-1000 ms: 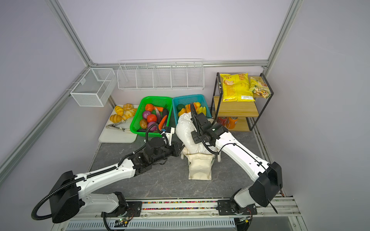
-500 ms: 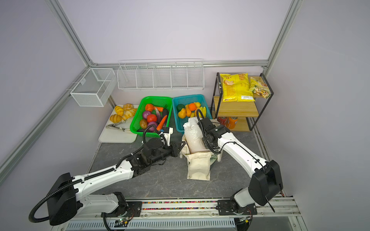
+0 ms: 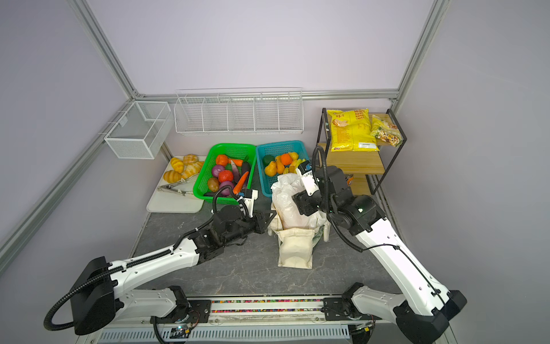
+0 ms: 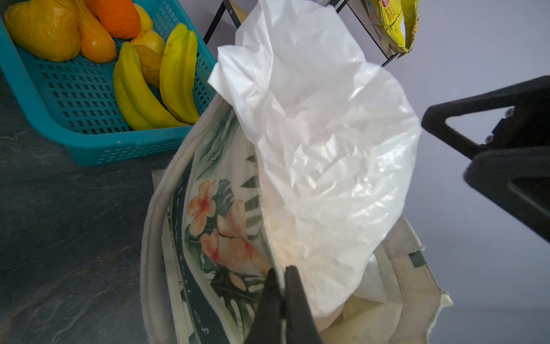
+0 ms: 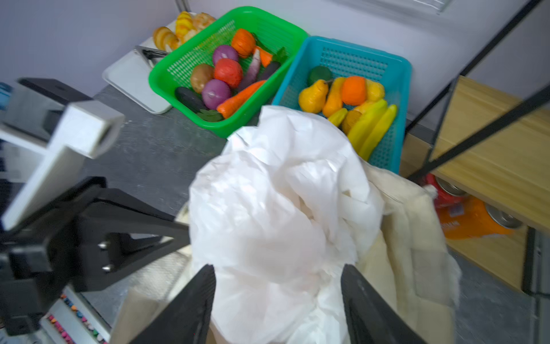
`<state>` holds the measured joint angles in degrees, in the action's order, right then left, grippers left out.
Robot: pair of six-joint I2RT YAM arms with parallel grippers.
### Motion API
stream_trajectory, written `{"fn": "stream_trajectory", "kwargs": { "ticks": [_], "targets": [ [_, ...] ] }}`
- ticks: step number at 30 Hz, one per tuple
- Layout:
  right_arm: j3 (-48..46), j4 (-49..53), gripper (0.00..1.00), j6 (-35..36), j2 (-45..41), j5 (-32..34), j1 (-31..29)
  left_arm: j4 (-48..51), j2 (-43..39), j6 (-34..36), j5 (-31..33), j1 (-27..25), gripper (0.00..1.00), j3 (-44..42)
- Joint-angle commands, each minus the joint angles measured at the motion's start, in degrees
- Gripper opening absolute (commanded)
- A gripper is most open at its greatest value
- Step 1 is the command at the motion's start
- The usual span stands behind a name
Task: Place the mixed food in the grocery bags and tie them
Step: 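Push the white bag down into the canvas tote with the right gripper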
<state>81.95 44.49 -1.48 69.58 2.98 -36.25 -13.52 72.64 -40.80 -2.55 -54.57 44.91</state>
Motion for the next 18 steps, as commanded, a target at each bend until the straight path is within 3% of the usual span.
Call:
{"fn": "stream_trajectory", "kwargs": {
  "ticks": [1,3,7,13,18],
  "targets": [
    [1.2,-4.3,0.65,0.3,6.1,-3.5,-0.4,-2.7,0.7,0.7,-0.3,0.5,0.00,2.5],
    [1.3,-3.0,0.57,-0.8,9.0,-1.0,1.3,-2.5,0.7,0.7,-0.4,0.5,0.00,2.5],
    [-5.5,-4.6,0.44,-3.8,9.1,-3.4,5.6,-2.3,0.2,1.1,-0.3,0.5,0.00,2.2],
    [-15.5,-3.1,0.38,-5.8,9.6,-0.2,7.0,-3.3,-0.6,1.8,0.1,0.5,0.00,1.2],
    [-19.9,-4.7,0.36,-6.7,12.3,-1.3,7.2,-4.8,-1.1,2.4,-0.5,0.6,0.00,0.8]
  ]
}}
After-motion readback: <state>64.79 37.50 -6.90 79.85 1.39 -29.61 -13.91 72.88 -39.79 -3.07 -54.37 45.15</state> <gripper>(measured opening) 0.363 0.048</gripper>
